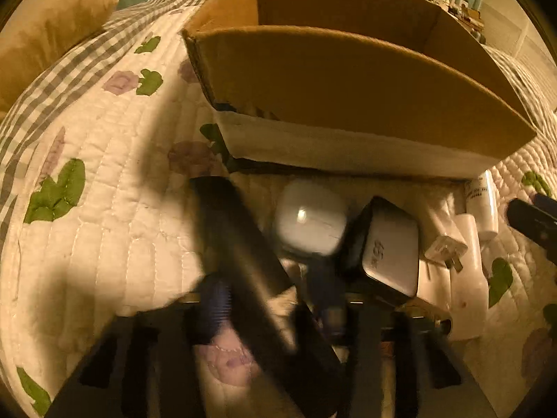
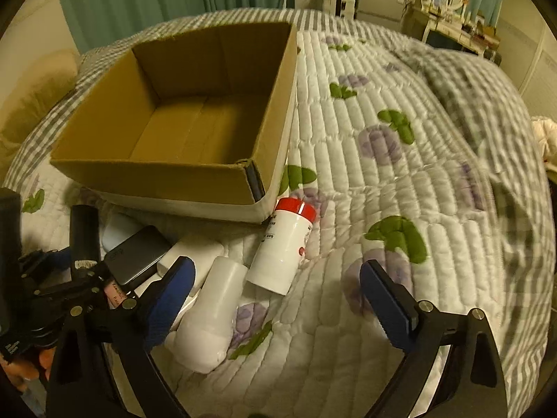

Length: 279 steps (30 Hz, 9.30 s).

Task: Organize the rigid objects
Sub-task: 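Grasp the black remote with the left tool while the right grasps the red-capped bottle, then drop the remote and bottle into the cardboard box, opening both tools, then grasp the black charger with the left tool while the right grasps the white cup, then release the charger and white cup into the box with both tools, then grasp the white earbud case with the left tool while the right grasps the wall charger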

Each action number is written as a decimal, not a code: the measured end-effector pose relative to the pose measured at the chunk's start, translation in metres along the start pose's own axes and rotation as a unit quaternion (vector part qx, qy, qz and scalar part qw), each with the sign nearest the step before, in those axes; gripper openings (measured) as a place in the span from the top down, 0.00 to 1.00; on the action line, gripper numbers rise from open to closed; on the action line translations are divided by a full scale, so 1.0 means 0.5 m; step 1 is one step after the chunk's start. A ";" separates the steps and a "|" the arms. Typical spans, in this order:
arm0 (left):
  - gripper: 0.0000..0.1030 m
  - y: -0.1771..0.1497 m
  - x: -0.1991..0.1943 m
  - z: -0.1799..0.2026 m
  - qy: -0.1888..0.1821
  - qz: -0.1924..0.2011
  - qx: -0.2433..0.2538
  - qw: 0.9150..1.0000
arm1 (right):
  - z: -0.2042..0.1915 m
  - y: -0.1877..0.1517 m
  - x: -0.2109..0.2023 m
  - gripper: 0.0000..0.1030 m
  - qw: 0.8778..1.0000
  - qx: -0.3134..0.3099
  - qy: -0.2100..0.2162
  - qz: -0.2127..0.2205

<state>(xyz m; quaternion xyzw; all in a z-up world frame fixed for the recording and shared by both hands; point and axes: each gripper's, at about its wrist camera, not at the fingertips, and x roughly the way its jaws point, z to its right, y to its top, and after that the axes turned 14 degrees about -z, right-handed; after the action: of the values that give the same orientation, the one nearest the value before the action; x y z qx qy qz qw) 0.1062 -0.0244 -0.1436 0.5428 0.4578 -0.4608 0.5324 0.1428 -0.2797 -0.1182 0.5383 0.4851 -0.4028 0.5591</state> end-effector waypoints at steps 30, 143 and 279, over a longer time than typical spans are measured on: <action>0.82 -0.057 -0.259 0.001 -0.071 0.152 0.060 0.984 | -0.059 -0.001 -0.164 0.65 0.995 -0.049 0.026 0.088; 0.59 -0.052 -0.084 0.070 -0.058 0.088 0.160 0.982 | -0.054 -0.062 -0.074 0.55 0.994 -0.099 0.045 -0.001; 0.45 0.027 -0.250 0.026 -0.013 0.221 0.110 0.969 | -0.088 0.001 -0.200 0.60 0.992 -0.074 0.017 0.098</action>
<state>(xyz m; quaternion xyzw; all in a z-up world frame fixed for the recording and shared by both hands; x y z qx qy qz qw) 0.0996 -0.0381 -0.0183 0.6797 0.2661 -0.3861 0.5641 0.1181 -0.2433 -0.0184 0.5468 0.4680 -0.2999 0.6261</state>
